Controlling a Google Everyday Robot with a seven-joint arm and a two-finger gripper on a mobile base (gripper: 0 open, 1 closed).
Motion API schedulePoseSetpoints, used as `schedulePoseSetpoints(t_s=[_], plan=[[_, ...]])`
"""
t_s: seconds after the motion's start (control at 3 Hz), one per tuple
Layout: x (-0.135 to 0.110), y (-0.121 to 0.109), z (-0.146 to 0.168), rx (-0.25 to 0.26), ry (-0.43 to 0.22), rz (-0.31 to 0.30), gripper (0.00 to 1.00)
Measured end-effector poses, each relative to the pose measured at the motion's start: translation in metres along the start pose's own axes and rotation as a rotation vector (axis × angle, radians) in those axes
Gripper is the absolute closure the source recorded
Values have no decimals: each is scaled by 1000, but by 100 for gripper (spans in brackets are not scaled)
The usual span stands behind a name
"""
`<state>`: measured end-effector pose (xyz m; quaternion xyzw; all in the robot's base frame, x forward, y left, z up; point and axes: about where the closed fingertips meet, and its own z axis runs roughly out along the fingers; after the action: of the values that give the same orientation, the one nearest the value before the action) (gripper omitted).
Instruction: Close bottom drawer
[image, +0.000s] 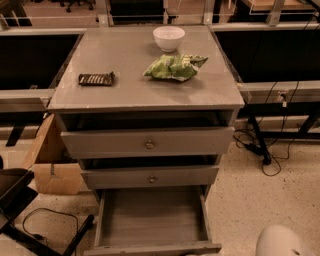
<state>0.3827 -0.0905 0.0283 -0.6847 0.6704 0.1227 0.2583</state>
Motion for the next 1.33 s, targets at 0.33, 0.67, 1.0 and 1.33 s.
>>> schedulePoseSetpoints(t_s=[0.33, 0.67, 1.0, 1.33], plan=[[-14, -18, 1, 8, -9, -29, 100], [-31, -38, 4, 16, -22, -61, 100], [-31, -38, 4, 16, -22, -61, 100], [-50, -59, 5, 25, -37, -93, 100]])
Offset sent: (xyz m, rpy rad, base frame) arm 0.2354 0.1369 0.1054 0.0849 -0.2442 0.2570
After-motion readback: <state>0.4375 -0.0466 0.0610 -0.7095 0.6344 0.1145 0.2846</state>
